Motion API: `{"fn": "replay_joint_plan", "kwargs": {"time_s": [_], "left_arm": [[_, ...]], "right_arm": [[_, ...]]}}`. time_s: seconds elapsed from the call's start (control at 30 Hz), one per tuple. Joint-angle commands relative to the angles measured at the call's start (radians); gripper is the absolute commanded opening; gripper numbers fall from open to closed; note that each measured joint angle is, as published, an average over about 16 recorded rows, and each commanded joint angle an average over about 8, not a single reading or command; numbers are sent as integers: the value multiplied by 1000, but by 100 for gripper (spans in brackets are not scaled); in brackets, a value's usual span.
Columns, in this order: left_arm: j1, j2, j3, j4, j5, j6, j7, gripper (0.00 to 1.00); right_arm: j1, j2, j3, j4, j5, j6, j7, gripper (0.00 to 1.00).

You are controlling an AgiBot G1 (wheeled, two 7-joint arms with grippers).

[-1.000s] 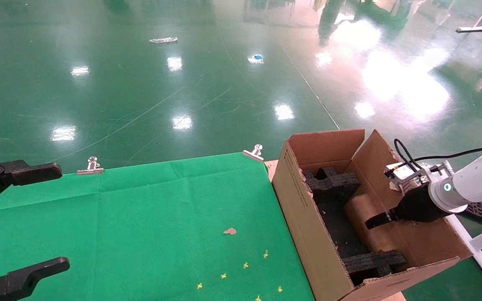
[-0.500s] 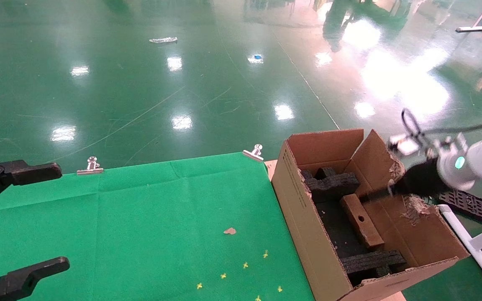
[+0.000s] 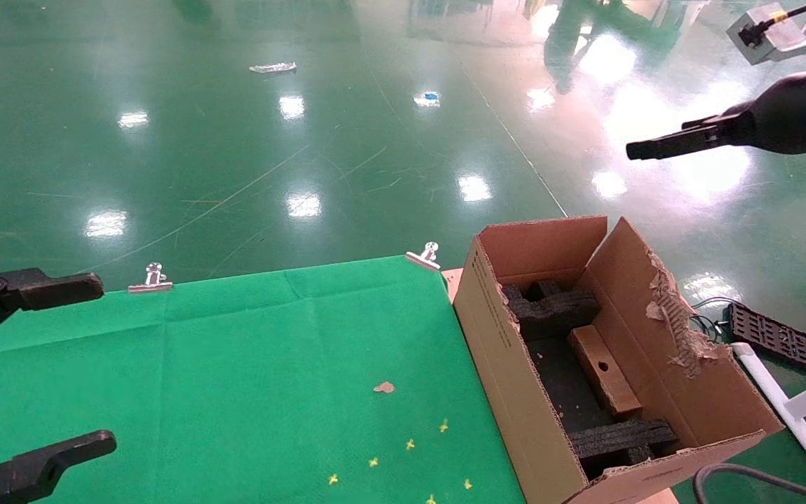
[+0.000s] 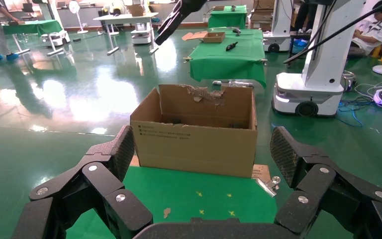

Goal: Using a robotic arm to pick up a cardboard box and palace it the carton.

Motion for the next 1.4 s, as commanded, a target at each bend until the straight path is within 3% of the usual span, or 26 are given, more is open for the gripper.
{"fn": "replay_joint_plan", "kwargs": {"time_s": [0.03,0.37,1.4], "left_arm": [[0,0,0,0,0,0,0,100],[0,0,0,1,0,0,0,100],[-1,-1,2,1,-1,-1,1,100]], "right_arm": [[25,14,7,21,8,-1,-10,100],[-36,43,91,115,68,-16,-41,100],[-632,39,651,631,314,-131,-201,100]]}}
